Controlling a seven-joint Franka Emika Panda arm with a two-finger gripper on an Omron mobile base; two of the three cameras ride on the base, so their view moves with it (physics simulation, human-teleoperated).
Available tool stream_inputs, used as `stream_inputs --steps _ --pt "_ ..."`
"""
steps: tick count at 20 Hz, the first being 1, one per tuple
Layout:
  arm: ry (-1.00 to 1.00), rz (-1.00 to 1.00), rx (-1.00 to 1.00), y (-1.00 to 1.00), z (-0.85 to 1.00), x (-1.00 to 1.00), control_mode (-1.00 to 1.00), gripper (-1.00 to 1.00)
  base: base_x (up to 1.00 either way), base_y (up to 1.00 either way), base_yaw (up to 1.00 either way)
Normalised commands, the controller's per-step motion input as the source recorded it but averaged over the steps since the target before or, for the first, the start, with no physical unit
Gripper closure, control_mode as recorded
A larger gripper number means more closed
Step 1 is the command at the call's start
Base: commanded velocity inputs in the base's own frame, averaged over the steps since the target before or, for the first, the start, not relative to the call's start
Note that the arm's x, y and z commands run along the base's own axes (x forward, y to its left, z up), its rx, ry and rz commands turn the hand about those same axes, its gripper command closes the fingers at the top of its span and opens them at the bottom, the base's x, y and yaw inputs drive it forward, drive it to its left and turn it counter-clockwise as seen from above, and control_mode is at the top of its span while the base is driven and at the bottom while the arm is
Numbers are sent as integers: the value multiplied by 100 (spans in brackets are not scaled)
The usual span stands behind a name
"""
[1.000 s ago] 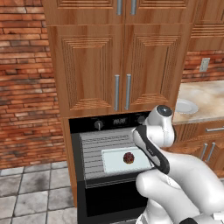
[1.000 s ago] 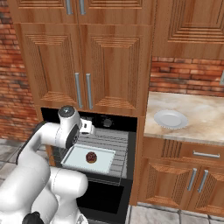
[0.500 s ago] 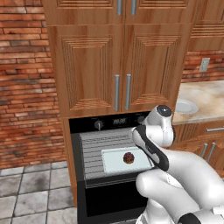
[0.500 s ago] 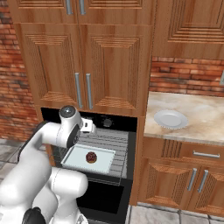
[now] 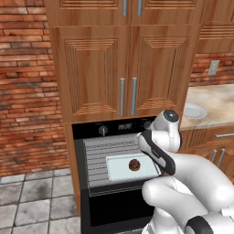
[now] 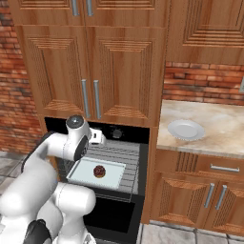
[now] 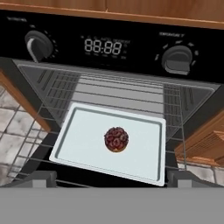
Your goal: Take the baked cake out of the oven and place it on the plate for cooling. Then close the oven door.
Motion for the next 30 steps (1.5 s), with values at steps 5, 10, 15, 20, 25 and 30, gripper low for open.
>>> stream_inputs --steps 5,10,15,20,25,30 --pt "-7 0 0 0 -49 0 -100 -100 0 0 0" --pt "0 0 0 0 -50 0 -100 -100 0 0 0" --pt "0 -1 0 5 -62 0 -100 -100 0 0 0" --pt "0 -2 0 5 -65 0 -100 -100 0 0 0" --pt "0 -2 0 0 -63 0 -100 -100 0 0 0" --pt "0 0 0 0 -58 -3 -100 -100 0 0 0"
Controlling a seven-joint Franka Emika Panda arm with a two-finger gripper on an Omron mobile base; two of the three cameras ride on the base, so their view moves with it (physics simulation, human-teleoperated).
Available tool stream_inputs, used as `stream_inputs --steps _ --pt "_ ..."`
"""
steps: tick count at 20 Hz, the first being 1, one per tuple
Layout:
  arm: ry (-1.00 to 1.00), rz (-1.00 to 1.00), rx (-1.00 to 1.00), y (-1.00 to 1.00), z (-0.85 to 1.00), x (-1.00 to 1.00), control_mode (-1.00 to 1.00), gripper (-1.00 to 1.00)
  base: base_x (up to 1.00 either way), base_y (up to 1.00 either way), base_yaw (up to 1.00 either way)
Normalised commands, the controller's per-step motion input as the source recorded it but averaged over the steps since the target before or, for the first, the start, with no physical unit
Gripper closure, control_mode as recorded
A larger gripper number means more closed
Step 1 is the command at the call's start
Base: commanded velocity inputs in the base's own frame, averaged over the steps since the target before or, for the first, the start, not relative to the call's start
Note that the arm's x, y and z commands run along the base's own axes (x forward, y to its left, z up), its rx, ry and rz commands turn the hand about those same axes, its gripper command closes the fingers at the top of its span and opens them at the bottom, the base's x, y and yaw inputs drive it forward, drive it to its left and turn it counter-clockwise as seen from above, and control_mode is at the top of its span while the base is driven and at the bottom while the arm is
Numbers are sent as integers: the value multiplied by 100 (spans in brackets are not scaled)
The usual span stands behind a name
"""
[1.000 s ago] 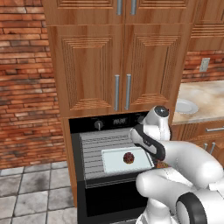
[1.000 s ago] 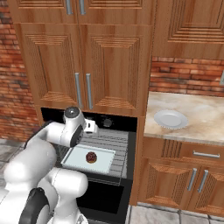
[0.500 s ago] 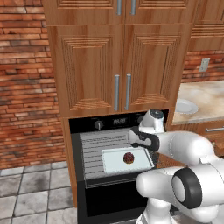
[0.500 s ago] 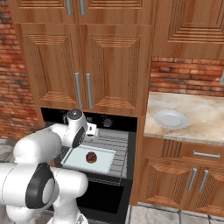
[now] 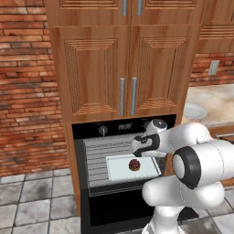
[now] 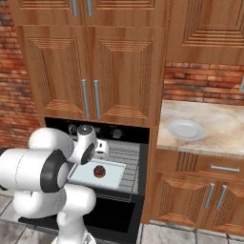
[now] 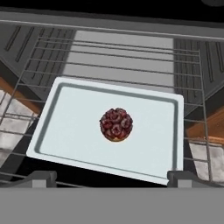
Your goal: Take the baked cake out of the oven and place it on the plate for cooling. Then close the oven door.
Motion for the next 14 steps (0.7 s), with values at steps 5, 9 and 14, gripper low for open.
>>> stream_inputs --steps 5,9,14 --pt "-1 0 0 0 -53 0 -100 -100 0 0 0" --pt "0 0 0 0 -54 -1 -100 -100 0 0 0" --pt "-1 0 0 0 -49 0 -100 -100 0 0 0"
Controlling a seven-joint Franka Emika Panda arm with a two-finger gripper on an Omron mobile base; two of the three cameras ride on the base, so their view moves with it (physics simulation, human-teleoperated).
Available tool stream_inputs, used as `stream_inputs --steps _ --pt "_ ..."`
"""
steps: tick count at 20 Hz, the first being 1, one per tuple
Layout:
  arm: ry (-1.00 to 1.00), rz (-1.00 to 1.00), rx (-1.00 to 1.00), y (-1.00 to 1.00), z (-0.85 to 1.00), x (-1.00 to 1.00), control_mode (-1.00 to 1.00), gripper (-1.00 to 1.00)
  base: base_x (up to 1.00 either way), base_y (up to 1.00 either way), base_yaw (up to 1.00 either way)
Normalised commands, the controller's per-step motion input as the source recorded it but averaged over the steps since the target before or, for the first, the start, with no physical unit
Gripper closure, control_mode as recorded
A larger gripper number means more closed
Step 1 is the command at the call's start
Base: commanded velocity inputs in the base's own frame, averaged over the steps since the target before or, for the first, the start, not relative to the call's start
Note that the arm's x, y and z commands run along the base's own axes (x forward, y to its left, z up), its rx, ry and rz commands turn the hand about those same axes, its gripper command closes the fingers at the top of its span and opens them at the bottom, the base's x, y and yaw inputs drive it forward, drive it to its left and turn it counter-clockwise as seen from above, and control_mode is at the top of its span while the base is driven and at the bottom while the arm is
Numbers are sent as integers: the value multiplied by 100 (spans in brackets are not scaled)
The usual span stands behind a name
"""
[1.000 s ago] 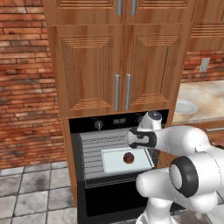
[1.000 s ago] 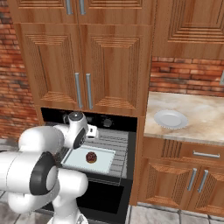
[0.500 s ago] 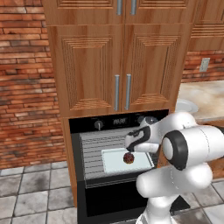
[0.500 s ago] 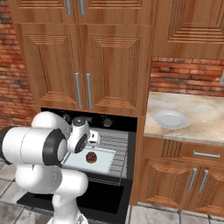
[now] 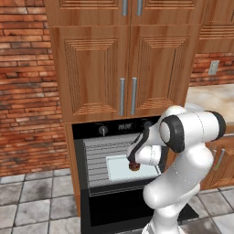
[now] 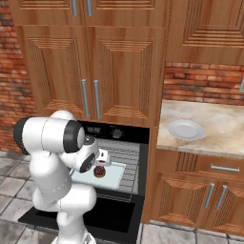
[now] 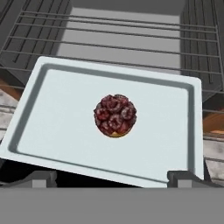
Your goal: Take the baked cake out of the oven and place it on the plate for cooling. Then close the oven door.
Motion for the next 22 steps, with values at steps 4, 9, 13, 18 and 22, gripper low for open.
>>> stream_inputs --steps 4,9,13,18,22 --pt "-4 0 0 0 -38 0 -100 -100 0 0 0" --pt "-6 0 0 0 -31 0 -100 -100 0 0 0" --pt "-7 0 0 0 -31 0 -100 -100 0 0 0" --pt "-7 0 0 0 -40 0 -100 -100 0 0 0" --pt "-5 0 0 0 -42 0 -100 -100 0 0 0"
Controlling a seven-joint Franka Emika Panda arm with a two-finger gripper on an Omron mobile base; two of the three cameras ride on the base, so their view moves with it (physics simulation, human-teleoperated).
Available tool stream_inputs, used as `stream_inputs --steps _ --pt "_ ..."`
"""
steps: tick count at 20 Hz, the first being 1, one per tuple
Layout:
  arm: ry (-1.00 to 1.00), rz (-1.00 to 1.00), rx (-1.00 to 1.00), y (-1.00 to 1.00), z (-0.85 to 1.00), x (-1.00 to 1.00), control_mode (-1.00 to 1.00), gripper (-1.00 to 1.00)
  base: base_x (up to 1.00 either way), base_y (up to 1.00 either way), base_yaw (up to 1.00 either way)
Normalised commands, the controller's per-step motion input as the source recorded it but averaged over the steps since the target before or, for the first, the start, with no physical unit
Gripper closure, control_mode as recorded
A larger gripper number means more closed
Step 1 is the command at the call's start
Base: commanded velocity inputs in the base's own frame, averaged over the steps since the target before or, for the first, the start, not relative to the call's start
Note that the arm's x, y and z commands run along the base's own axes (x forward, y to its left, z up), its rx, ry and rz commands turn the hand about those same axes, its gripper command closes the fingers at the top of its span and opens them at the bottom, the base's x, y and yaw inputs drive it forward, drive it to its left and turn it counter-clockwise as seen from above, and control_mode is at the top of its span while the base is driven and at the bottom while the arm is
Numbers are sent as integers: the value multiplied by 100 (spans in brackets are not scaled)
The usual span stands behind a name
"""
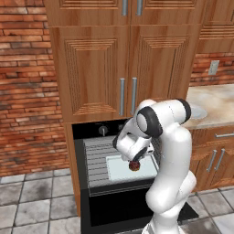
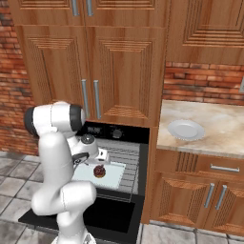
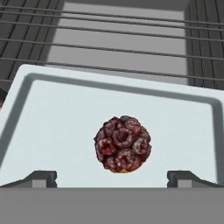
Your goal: Take the baked cake out of the oven and place it on the plate for cooling. Then close the oven door.
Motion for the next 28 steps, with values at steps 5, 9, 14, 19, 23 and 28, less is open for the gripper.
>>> stream_inputs --steps 5,9,14,19,23,28 --pt "0 0 0 -3 -35 -8 -100 -100 0 0 0" --pt "0 0 0 -7 -19 -7 -100 -100 0 0 0" --pt "0 0 0 -3 -9 0 -100 -100 0 0 0" --pt "0 0 0 -4 -5 0 -100 -100 0 0 0" --pt "-1 0 0 -8 -13 0 -100 -100 0 0 0" --pt "0 0 0 -9 -17 0 -100 -100 0 0 0"
